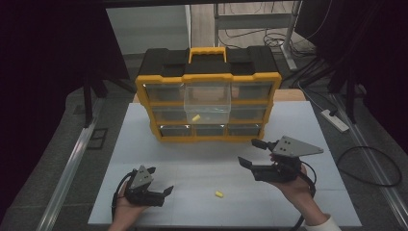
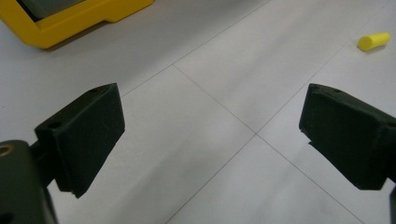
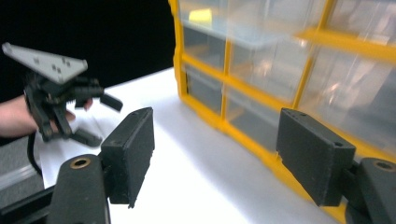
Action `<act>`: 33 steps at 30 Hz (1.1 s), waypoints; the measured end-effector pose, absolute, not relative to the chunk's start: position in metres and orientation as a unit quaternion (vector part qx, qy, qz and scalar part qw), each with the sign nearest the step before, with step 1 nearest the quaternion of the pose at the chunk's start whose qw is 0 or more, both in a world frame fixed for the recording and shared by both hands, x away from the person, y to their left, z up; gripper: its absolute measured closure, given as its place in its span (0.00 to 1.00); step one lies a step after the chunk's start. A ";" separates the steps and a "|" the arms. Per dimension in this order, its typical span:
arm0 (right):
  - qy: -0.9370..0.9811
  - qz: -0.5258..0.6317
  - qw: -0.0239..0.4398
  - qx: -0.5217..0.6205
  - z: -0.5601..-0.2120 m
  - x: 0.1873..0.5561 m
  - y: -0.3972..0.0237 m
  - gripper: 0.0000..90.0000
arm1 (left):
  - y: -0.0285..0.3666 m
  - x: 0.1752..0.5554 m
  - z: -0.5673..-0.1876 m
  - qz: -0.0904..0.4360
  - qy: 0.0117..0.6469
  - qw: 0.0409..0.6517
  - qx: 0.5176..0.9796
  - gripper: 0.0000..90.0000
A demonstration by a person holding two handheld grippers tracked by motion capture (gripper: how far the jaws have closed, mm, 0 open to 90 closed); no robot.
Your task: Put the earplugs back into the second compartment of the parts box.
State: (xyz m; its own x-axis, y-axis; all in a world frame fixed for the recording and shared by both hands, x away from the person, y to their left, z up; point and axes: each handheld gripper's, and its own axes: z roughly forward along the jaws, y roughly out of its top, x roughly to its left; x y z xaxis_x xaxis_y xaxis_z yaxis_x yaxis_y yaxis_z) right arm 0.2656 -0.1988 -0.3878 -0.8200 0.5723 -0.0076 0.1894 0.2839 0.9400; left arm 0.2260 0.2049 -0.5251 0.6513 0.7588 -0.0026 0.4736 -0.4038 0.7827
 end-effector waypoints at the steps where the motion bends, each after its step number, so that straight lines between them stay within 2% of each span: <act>1: 0.785 0.542 0.172 0.245 -0.392 0.266 -0.199 0.31 | 0.205 0.226 -0.525 0.180 0.377 0.396 0.818 0.08; 33: 0.850 0.463 0.097 0.234 -0.443 0.271 -0.170 0.31 | 0.205 0.225 -0.525 0.182 0.374 0.397 0.818 0.08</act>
